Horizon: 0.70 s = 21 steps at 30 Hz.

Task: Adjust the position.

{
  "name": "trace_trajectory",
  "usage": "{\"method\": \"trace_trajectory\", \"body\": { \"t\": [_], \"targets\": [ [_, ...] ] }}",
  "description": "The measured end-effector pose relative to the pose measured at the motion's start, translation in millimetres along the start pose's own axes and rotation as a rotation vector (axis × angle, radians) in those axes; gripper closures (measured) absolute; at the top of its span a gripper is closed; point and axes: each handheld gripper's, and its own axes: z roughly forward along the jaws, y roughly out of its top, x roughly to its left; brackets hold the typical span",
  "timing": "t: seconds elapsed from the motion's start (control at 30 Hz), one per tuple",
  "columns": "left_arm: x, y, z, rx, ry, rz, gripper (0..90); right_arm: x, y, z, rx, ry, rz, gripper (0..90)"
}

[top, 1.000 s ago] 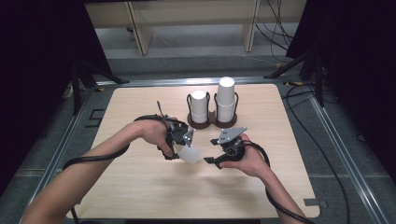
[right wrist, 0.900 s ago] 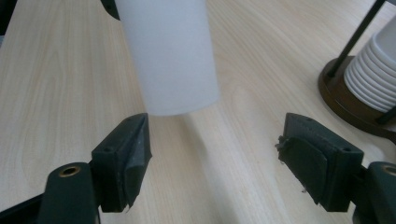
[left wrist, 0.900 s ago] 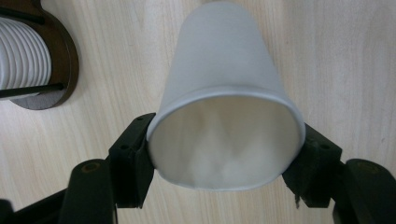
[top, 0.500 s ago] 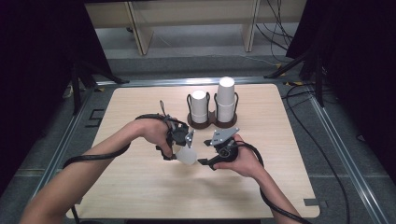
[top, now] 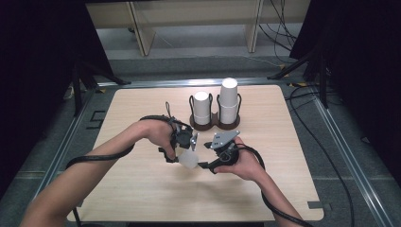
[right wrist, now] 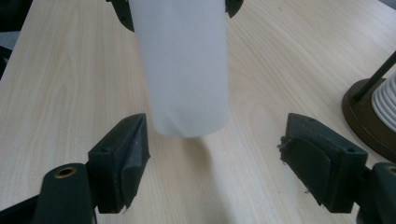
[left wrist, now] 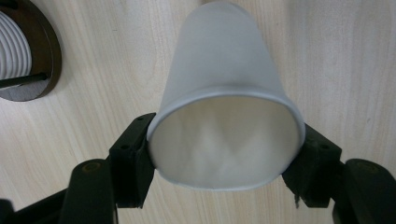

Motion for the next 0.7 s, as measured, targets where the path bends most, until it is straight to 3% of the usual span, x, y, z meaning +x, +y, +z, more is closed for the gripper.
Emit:
{"method": "trace_trajectory", "body": {
  "t": [0.03, 0.1, 0.23, 0.3, 0.33, 0.43, 0.47, 0.5, 0.57, 0.6, 0.7],
  "targets": [
    [0.0, 0.2, 0.1, 0.005, 0.003, 0.003, 33.3, 1.4, 0.6, 0.7, 0.004, 0.008, 0.014, 22.9],
    [0.0, 0.8, 0.3, 0.015, 0.005, 0.009, 33.3, 2.1, 2.9, 1.9, -0.003, 0.002, -0.012, 22.7],
    [-0.2, 2.5, -0.2, 0.013, 0.0, 0.011, 33.3, 4.5, 6.6, 5.1, -0.013, 0.014, -0.018, 22.6],
    [-0.1, 3.4, -0.1, 0.014, 0.0, 0.014, 33.3, 8.7, 7.6, 6.6, -0.008, 0.025, 0.029, 22.6],
    [-0.3, 3.8, 0.2, 0.012, 0.0, 0.014, 33.3, 7.1, 8.2, 8.7, -0.019, 0.029, -0.005, 22.6],
    [-0.6, 5.4, 0.4, 0.012, 0.0, 0.02, 33.3, 7.6, 9.4, 12.8, -0.037, 0.027, -0.024, 22.8],
    [-0.8, 6.1, 0.0, 0.012, -0.001, 0.021, 33.3, 10.9, 9.2, 13.4, -0.028, 0.037, 0.024, 22.8],
    [-0.8, 6.4, -0.2, 0.012, -0.002, 0.022, 33.3, 8.7, 10.0, 15.8, -0.041, 0.036, -0.02, 22.8],
    [-0.6, 6.6, -0.6, 0.018, -0.004, 0.032, 33.3, 11.6, 9.7, 17.0, -0.032, 0.044, 0.025, 23.0],
    [-1.1, 6.5, -0.5, 0.017, -0.004, 0.027, 33.3, 8.8, 10.4, 18.6, -0.047, 0.041, -0.021, 23.2],
    [-0.7, 6.0, -0.8, 0.021, -0.005, 0.033, 33.3, 8.6, 11.0, 20.2, -0.054, 0.045, -0.023, 23.8]
  ]
}}
